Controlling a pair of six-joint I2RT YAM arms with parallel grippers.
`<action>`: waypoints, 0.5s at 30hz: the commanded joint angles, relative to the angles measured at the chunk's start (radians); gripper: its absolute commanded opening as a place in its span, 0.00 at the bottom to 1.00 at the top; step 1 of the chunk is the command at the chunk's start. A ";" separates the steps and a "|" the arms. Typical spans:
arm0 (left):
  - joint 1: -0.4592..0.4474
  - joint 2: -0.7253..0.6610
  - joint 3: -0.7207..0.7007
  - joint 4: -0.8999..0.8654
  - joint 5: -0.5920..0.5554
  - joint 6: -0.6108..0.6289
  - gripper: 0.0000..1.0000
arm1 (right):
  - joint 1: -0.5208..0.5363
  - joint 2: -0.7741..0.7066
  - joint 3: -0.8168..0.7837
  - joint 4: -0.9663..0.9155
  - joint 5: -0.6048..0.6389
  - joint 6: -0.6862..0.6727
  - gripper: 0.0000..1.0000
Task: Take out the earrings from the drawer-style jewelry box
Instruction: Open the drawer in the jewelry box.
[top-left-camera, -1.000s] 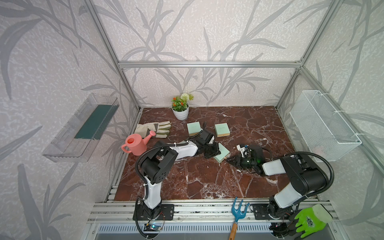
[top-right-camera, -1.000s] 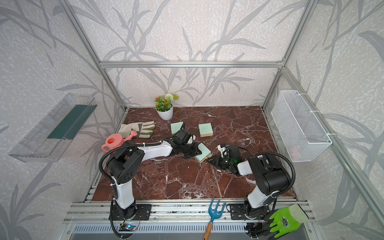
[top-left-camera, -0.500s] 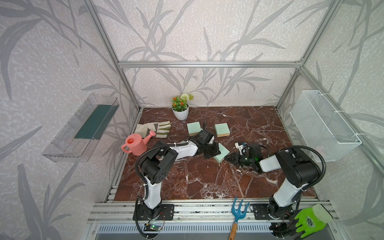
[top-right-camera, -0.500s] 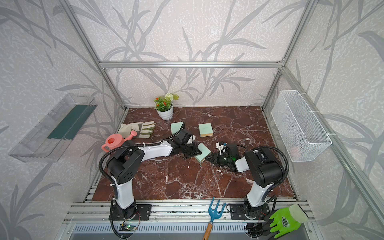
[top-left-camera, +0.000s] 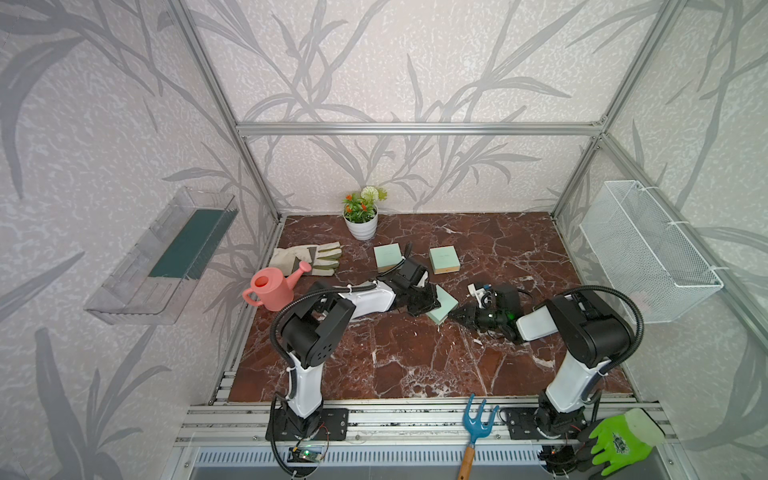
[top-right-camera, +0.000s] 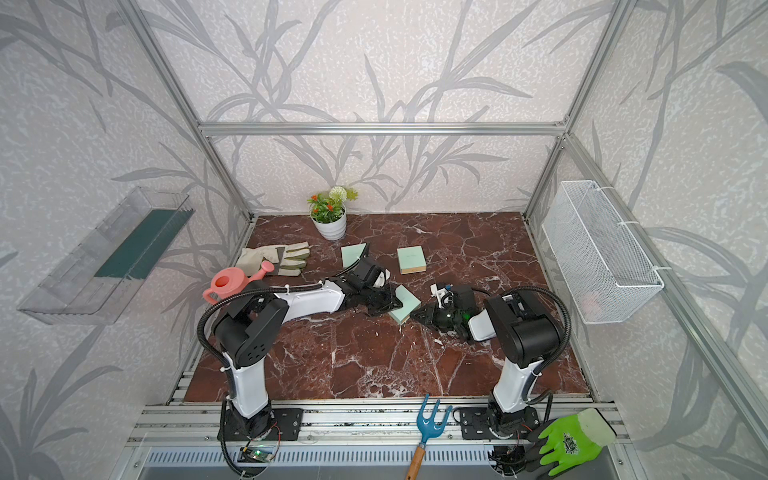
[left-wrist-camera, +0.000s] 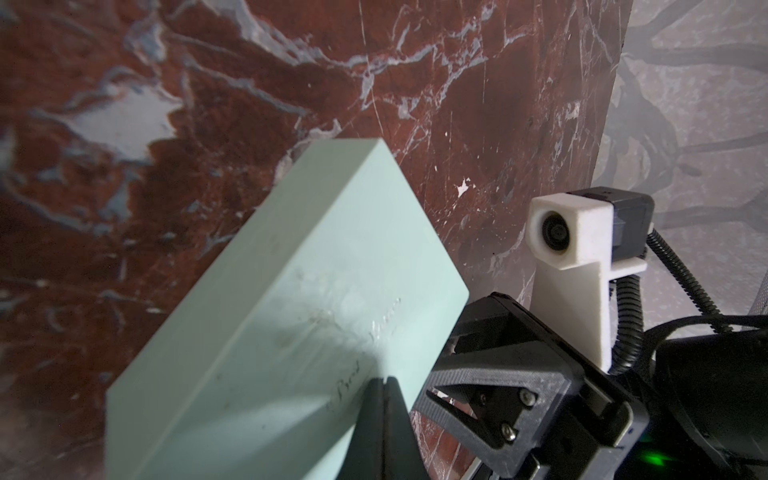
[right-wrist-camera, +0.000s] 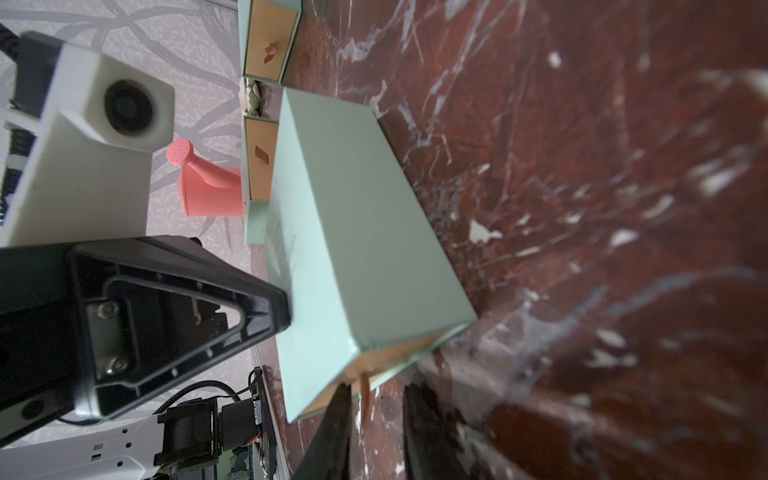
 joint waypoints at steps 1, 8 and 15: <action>0.004 0.029 -0.014 -0.098 -0.058 0.008 0.00 | 0.007 0.028 0.009 0.006 0.024 0.009 0.21; 0.004 0.027 -0.017 -0.101 -0.063 0.012 0.00 | 0.008 0.029 0.008 0.067 0.011 0.030 0.16; 0.006 0.026 -0.020 -0.102 -0.067 0.012 0.00 | 0.008 0.022 0.001 0.144 -0.011 0.070 0.13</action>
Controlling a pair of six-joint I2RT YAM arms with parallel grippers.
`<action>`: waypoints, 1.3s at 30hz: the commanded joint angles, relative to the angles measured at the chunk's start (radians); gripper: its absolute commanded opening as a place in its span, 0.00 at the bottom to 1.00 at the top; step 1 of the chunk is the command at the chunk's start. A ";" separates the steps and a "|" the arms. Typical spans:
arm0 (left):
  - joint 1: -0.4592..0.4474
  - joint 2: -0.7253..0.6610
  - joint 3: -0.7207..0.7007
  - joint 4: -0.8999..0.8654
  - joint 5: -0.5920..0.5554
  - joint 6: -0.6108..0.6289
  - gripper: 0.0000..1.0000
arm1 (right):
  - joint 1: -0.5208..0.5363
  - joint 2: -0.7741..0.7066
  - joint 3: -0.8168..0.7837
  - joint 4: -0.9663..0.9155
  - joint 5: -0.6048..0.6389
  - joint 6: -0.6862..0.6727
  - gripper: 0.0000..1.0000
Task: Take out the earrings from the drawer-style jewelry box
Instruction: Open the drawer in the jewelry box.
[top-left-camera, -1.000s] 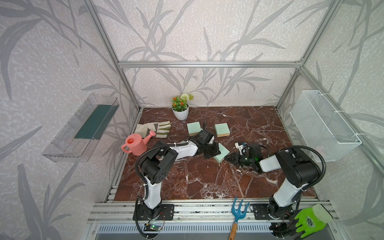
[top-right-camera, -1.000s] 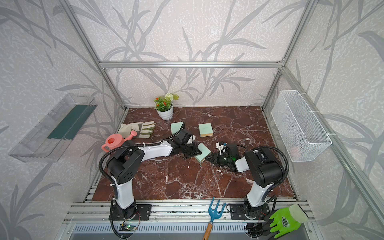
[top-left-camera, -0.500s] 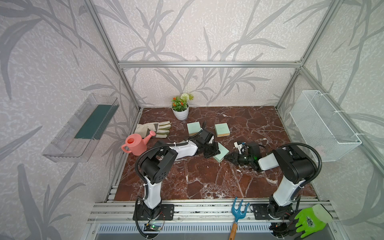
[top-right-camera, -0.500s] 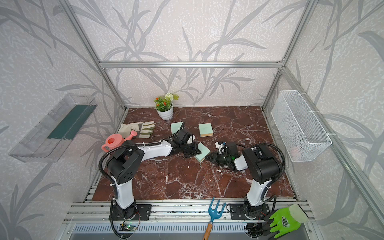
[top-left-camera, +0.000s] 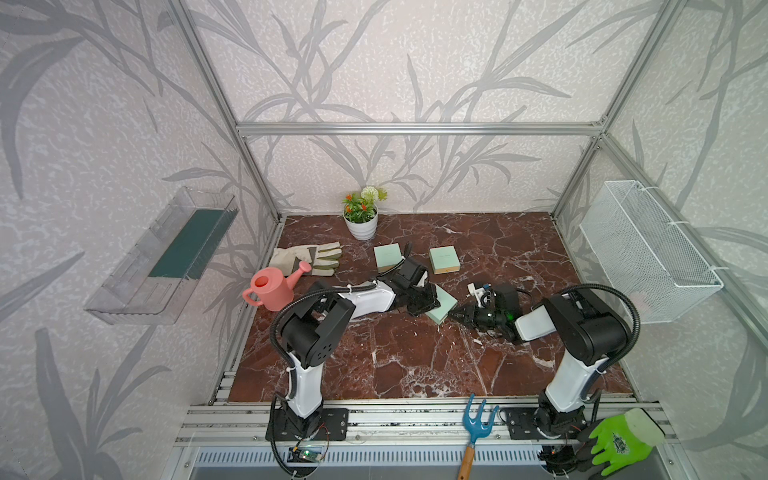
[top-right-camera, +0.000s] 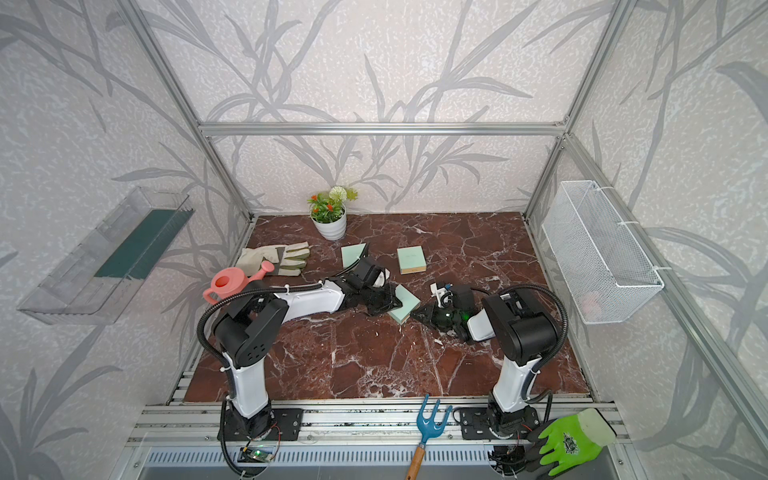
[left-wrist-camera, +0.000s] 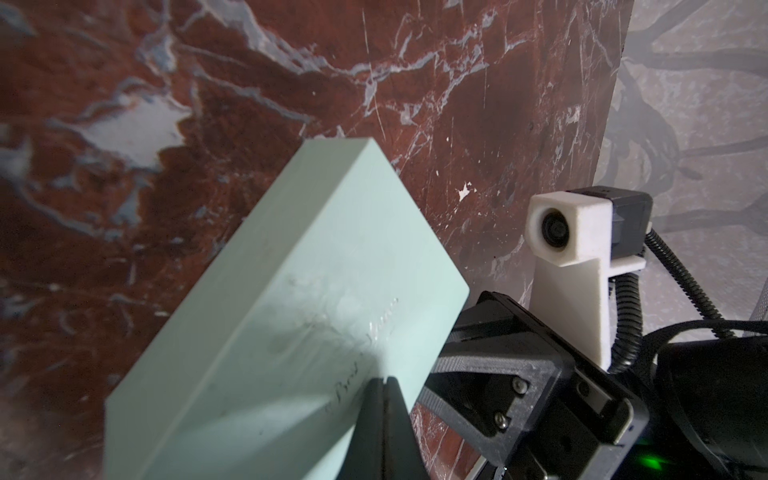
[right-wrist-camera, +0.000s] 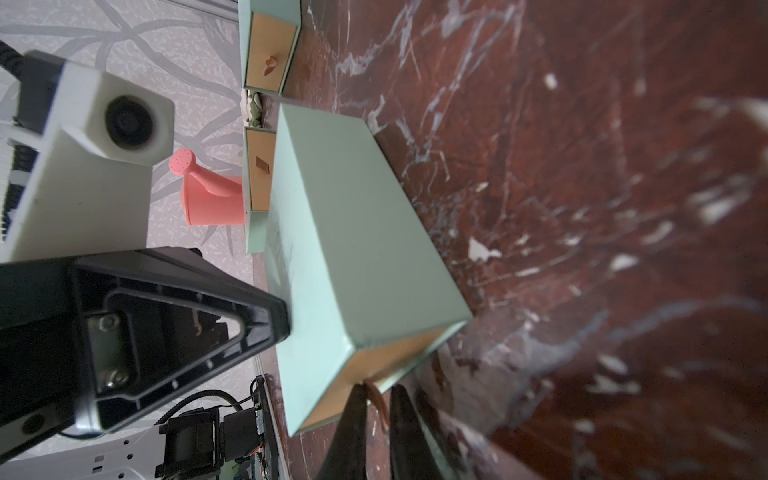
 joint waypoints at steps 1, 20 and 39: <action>0.004 0.026 -0.020 -0.103 -0.059 0.012 0.00 | 0.006 0.007 0.001 0.096 -0.016 0.029 0.13; 0.006 0.028 -0.026 -0.094 -0.076 0.007 0.00 | 0.002 -0.041 -0.014 0.032 0.012 0.027 0.00; 0.021 0.027 -0.034 -0.085 -0.072 -0.002 0.00 | -0.038 -0.212 -0.091 -0.176 0.049 -0.038 0.00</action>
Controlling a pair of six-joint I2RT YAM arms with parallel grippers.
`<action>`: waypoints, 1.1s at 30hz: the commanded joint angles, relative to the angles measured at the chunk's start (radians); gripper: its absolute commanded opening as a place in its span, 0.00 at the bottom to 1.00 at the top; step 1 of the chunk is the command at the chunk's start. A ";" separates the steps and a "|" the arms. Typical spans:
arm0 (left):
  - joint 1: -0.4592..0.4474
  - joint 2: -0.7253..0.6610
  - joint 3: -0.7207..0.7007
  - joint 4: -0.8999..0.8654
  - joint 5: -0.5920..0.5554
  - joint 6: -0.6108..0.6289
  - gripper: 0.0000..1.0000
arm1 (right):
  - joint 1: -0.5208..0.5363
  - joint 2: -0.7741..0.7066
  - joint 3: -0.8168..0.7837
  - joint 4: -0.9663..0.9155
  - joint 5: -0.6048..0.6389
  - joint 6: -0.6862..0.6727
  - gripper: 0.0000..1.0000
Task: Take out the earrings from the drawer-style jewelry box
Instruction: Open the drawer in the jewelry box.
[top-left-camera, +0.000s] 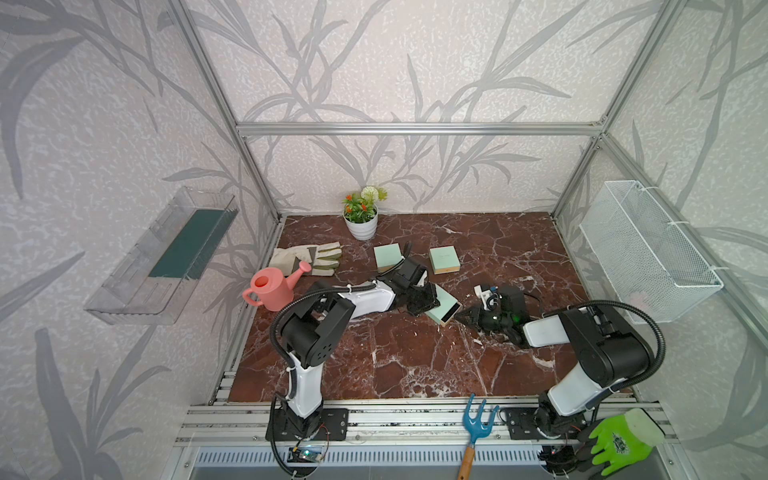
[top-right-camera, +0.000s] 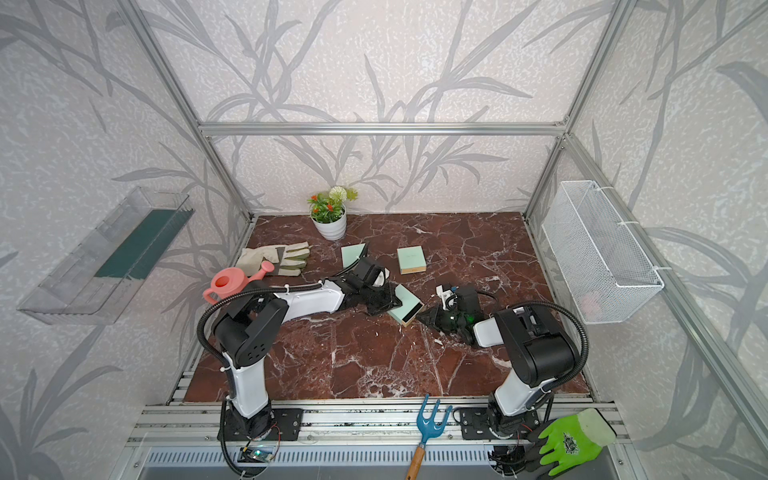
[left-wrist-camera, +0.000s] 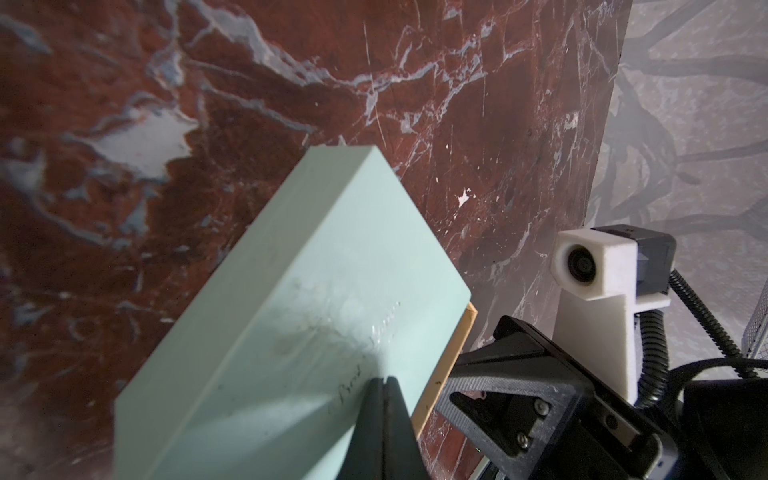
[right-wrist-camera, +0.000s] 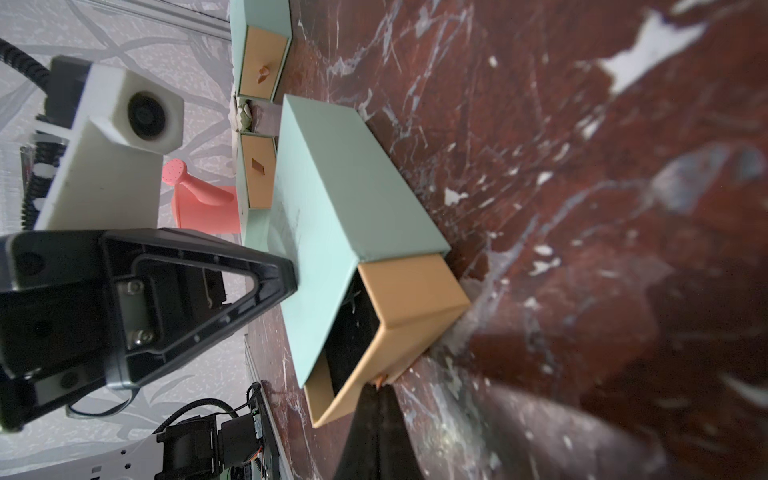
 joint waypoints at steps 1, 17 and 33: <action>0.015 0.027 -0.033 -0.092 -0.064 0.001 0.00 | -0.022 -0.050 -0.030 -0.027 -0.009 -0.022 0.00; 0.018 0.031 -0.029 -0.098 -0.065 -0.001 0.00 | -0.085 -0.137 -0.118 -0.073 -0.018 -0.035 0.00; 0.016 0.029 -0.021 -0.091 -0.045 0.001 0.00 | -0.087 -0.241 -0.132 -0.164 0.009 -0.072 0.01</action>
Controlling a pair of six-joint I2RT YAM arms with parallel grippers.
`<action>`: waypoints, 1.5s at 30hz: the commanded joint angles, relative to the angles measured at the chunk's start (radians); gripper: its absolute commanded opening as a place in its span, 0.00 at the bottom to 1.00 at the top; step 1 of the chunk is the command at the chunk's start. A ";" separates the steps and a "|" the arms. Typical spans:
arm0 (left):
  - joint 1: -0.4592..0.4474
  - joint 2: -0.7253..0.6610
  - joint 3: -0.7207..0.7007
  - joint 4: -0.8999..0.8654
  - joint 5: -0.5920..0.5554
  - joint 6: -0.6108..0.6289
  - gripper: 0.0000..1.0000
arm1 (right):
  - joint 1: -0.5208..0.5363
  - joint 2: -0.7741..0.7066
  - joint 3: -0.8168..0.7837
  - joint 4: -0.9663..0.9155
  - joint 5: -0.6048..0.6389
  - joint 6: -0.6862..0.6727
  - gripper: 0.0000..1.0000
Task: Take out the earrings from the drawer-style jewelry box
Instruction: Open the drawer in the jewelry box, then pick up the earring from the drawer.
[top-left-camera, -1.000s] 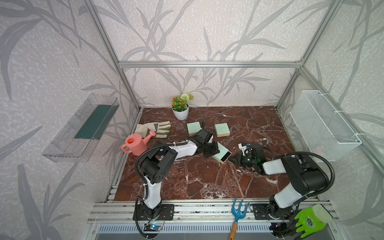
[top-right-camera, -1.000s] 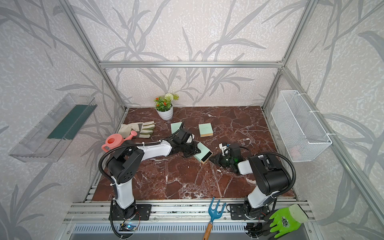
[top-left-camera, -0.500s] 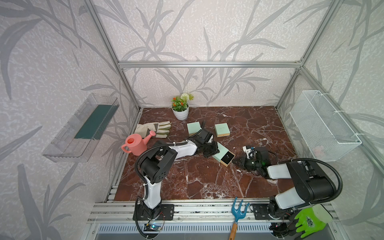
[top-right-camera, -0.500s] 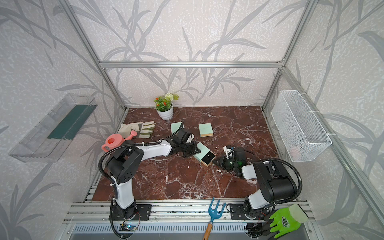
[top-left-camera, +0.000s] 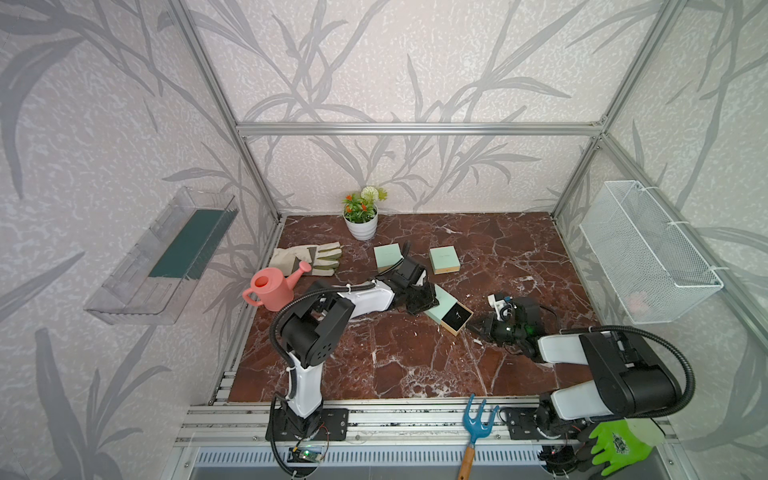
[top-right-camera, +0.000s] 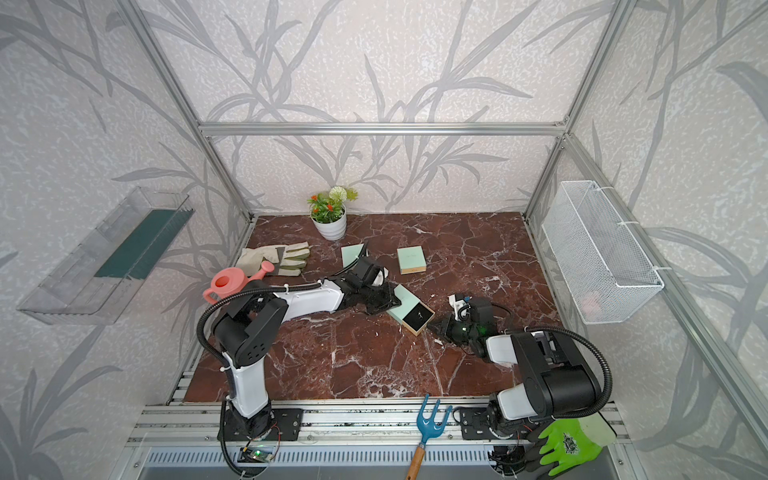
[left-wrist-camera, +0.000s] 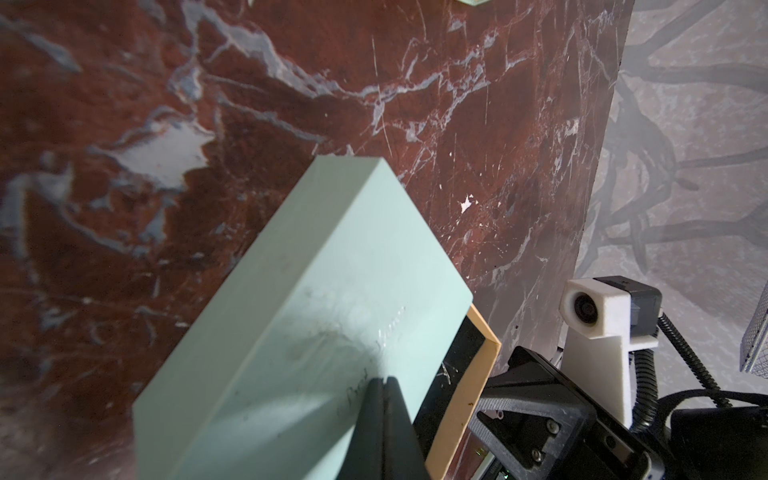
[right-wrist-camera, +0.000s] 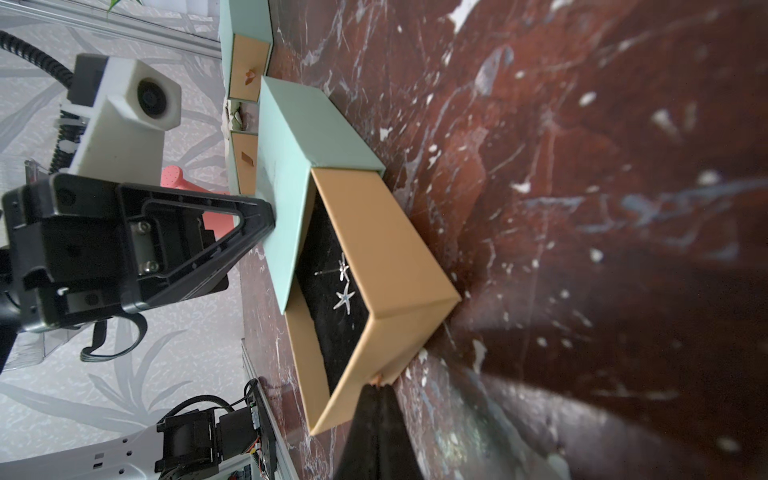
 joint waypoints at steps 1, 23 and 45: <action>0.011 0.028 -0.019 -0.089 -0.039 0.003 0.00 | -0.006 -0.063 0.006 -0.091 0.020 -0.046 0.06; 0.010 -0.283 0.078 -0.170 0.070 0.088 0.13 | 0.127 -0.542 0.367 -0.922 0.374 -0.328 0.65; 0.014 -1.277 -0.604 -0.112 -0.571 0.179 0.99 | 0.358 -0.069 0.642 -0.996 0.580 -0.467 0.46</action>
